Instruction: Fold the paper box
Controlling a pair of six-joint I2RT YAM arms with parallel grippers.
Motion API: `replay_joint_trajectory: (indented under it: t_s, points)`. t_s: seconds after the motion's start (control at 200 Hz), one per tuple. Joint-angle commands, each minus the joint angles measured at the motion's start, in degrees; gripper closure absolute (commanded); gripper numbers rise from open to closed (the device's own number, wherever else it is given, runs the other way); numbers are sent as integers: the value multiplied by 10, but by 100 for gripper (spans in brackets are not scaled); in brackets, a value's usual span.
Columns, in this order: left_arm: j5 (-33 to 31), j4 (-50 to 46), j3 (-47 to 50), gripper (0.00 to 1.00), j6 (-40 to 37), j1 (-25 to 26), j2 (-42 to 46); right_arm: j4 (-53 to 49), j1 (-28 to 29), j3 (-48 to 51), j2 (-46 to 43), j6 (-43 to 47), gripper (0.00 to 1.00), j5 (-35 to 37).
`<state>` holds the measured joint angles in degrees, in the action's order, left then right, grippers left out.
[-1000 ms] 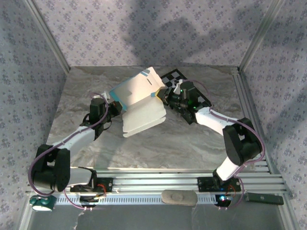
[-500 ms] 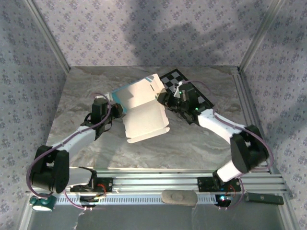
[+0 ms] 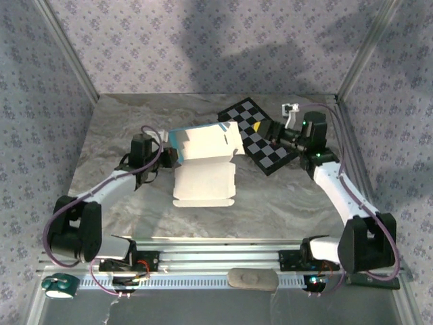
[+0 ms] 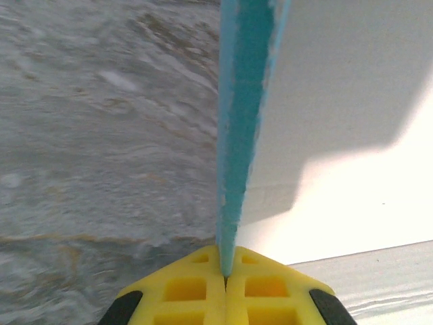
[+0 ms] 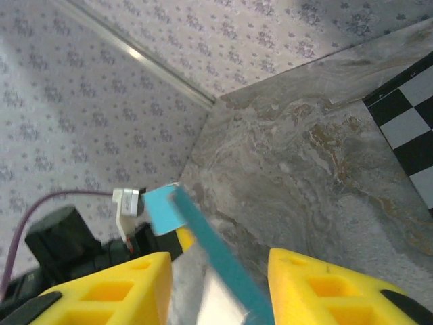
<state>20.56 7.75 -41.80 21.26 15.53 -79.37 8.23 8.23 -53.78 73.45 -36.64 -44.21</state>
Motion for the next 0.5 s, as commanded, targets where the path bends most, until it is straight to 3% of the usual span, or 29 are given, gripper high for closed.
replay_joint_trajectory:
  t_s: [0.0, 0.055, 0.23, 0.34, 0.495]
  points:
    - [135, 10, -41, 100, -8, -9, -37, -91, -4, -52, 24, 118, 52, -112]
    - [171, 28, -46, 100, 4, -12, -55, -117, -3, -68, 38, 144, 52, -126]
    - [205, 20, -68, 100, -4, -13, -76, -121, -6, -103, 68, 151, 51, -201]
    - [216, 13, -79, 100, -6, -13, -81, -193, 16, -135, 76, 208, 49, -205]
    - [256, 11, -97, 100, -1, -13, -93, -198, 20, -132, 86, 219, 49, -229]
